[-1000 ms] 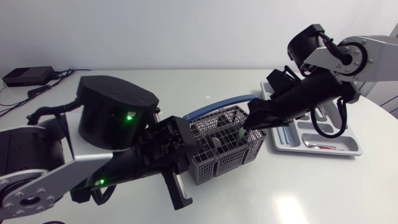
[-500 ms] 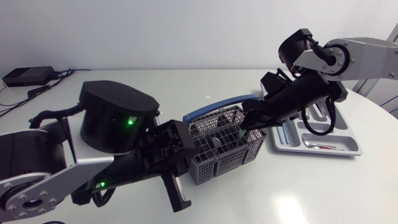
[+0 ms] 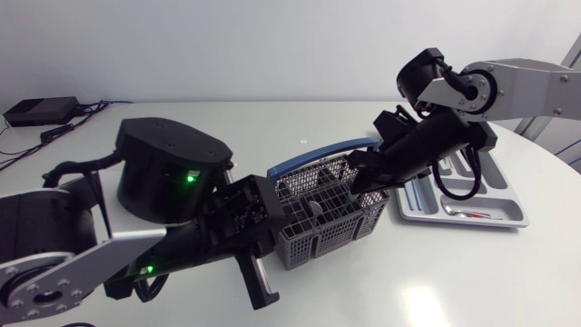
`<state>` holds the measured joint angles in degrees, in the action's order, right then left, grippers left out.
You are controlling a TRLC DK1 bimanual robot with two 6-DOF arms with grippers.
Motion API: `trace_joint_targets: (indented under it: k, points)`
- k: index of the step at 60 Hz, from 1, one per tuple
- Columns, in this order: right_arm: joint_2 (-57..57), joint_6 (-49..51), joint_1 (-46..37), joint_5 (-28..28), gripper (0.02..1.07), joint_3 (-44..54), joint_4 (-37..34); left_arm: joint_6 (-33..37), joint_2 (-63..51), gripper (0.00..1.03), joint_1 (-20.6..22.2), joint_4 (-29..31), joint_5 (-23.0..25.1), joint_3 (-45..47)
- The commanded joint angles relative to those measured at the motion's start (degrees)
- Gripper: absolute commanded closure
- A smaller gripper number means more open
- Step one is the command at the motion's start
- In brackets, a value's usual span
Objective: Unload the cutlery basket into the drawer organizer.
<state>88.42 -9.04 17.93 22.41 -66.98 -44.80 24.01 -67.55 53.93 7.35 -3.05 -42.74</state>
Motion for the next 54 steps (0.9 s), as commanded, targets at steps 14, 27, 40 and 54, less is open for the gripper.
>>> trace_joint_targets:
  k: [14,27,40,54]
  points:
    - [-1.67,-1.16,0.87,-0.97,1.01,-1.22,-0.29,0.25,-0.48,0.96,0.38,-0.94,0.41,1.17]
    - [-3.96,-1.07,0.87,-1.14,1.01,-2.80,-2.05,0.16,-0.74,0.96,0.38,-0.94,0.32,1.17]
    - [-5.81,-0.72,0.61,-1.06,1.01,-4.12,-3.90,0.16,-1.36,0.96,0.38,-0.94,0.32,0.99]
    - [-7.39,0.51,-0.09,-0.27,1.01,-5.00,-6.36,0.34,-1.97,0.96,0.30,-1.03,0.32,0.64]
